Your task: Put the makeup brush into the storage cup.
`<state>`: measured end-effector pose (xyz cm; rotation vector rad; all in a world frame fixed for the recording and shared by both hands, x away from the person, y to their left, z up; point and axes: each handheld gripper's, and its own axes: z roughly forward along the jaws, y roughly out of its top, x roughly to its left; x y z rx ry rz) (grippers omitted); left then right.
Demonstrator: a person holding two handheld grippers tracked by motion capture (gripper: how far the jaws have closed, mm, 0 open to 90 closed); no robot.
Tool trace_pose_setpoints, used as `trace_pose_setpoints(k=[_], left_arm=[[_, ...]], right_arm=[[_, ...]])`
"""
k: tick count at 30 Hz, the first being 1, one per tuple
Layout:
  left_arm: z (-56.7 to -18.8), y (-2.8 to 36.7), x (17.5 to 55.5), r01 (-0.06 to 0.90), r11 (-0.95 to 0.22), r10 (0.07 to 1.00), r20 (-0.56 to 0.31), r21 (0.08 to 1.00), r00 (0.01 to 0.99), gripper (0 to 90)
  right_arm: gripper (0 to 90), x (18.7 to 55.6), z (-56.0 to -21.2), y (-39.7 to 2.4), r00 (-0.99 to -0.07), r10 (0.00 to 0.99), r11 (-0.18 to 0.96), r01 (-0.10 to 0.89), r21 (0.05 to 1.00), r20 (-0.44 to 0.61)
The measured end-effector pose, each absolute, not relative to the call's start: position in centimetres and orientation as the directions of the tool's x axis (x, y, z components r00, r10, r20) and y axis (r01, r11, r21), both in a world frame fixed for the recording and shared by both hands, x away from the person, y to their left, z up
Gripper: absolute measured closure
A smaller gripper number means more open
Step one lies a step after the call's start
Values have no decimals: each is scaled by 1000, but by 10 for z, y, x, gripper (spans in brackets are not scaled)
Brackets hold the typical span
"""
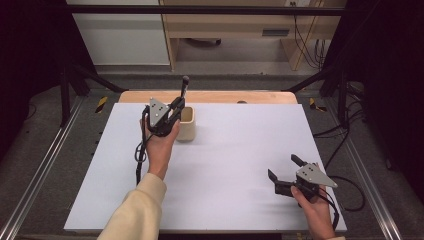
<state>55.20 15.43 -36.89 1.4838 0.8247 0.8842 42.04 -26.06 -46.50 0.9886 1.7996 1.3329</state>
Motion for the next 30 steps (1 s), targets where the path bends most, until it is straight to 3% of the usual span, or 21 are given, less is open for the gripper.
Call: trace_pose_setpoints(k=[30], left_arm=[[-392, 167, 576, 44, -69, 895, 42, 997, 444, 791]], right_arm=[[52, 421, -466, -260, -481, 872, 201, 184, 962, -90]])
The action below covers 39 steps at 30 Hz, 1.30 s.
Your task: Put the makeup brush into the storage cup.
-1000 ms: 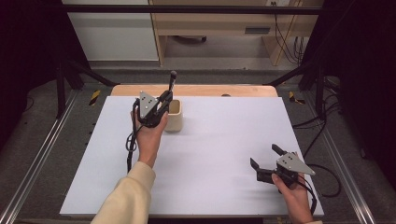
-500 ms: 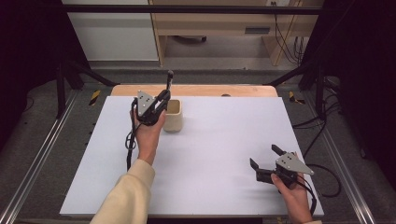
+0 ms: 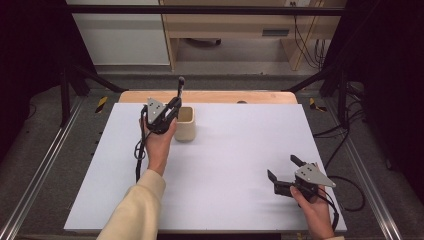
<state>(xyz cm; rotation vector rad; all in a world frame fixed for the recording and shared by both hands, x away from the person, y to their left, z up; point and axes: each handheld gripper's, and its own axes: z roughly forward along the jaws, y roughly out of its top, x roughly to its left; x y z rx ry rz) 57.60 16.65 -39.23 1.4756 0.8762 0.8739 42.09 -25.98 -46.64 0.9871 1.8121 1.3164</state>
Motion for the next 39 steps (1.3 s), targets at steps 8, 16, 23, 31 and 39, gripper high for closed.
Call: trace_pose_setpoints(k=[8, 16, 23, 31, 39], left_arm=[[-397, 168, 579, 51, -60, 895, 31, 997, 444, 791], [-403, 168, 582, 61, -54, 892, 21, 997, 452, 791], [-406, 166, 583, 62, -57, 889, 22, 996, 458, 791], [-409, 167, 584, 66, -69, 887, 31, 995, 461, 791], [-412, 167, 584, 72, -75, 885, 33, 995, 465, 791]], right_arm=[[50, 421, -466, -260, -482, 872, 201, 184, 962, -90], [48, 420, -466, -260, -480, 874, 193, 184, 964, -83], [48, 420, -465, -261, -476, 875, 194, 184, 964, -85], [47, 420, -465, -261, -476, 876, 189, 184, 965, -81], [48, 420, -465, -261, -475, 876, 192, 185, 964, -83]])
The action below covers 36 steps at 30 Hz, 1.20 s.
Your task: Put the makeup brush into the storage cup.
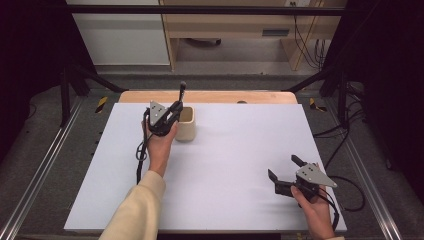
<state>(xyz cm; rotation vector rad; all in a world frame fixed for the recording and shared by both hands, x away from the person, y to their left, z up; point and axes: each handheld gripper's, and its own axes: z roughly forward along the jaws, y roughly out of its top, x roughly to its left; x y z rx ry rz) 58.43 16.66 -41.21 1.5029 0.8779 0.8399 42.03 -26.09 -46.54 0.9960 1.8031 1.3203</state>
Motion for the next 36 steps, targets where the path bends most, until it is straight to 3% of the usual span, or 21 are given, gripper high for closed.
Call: trace_pose_setpoints(k=[36], left_arm=[[-420, 160, 579, 81, -127, 877, 73, 989, 475, 791]], right_arm=[[48, 421, -465, -261, -475, 876, 188, 186, 964, -79]])
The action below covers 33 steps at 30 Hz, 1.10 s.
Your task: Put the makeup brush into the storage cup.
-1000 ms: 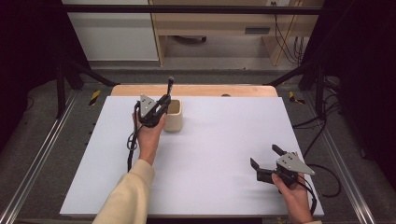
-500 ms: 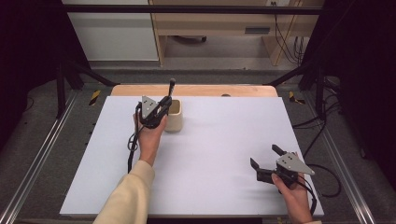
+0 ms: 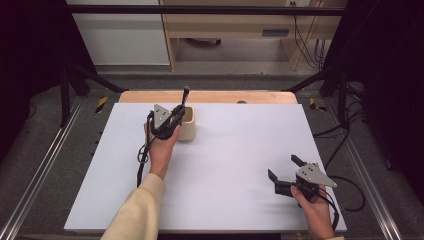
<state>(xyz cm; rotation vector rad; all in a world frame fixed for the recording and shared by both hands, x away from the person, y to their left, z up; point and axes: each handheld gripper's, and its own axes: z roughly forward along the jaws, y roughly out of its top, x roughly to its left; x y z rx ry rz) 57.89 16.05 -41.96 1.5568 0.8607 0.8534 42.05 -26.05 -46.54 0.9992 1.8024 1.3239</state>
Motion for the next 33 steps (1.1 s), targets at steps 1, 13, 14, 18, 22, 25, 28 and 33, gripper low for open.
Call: trace_pose_setpoints(k=[1, 13, 14, 18, 22, 25, 28, 33], left_arm=[[-420, 161, 579, 82, -126, 877, 72, 989, 476, 790], [-412, 167, 569, 56, -116, 882, 77, 992, 464, 704], [-411, 167, 567, 54, -116, 880, 78, 992, 468, 702], [-407, 169, 561, 49, -123, 874, 84, 991, 478, 684], [-404, 169, 553, 44, -129, 865, 91, 991, 494, 668], [-403, 169, 547, 47, -133, 855, 91, 990, 510, 633], [-402, 168, 538, 49, -138, 839, 91, 989, 536, 608], [-403, 164, 525, 55, -149, 814, 91, 987, 573, 527]], right_arm=[[47, 421, -465, -260, -475, 876, 188, 186, 964, -79], [48, 421, -465, -260, -476, 876, 187, 186, 965, -78], [47, 421, -465, -260, -477, 876, 187, 186, 965, -78], [48, 421, -465, -260, -478, 875, 187, 186, 965, -77], [48, 421, -465, -260, -478, 875, 185, 182, 966, -77], [47, 421, -465, -260, -478, 875, 187, 182, 965, -79], [48, 421, -465, -260, -478, 875, 187, 185, 965, -78], [48, 422, -465, -260, -477, 875, 187, 182, 965, -80]])
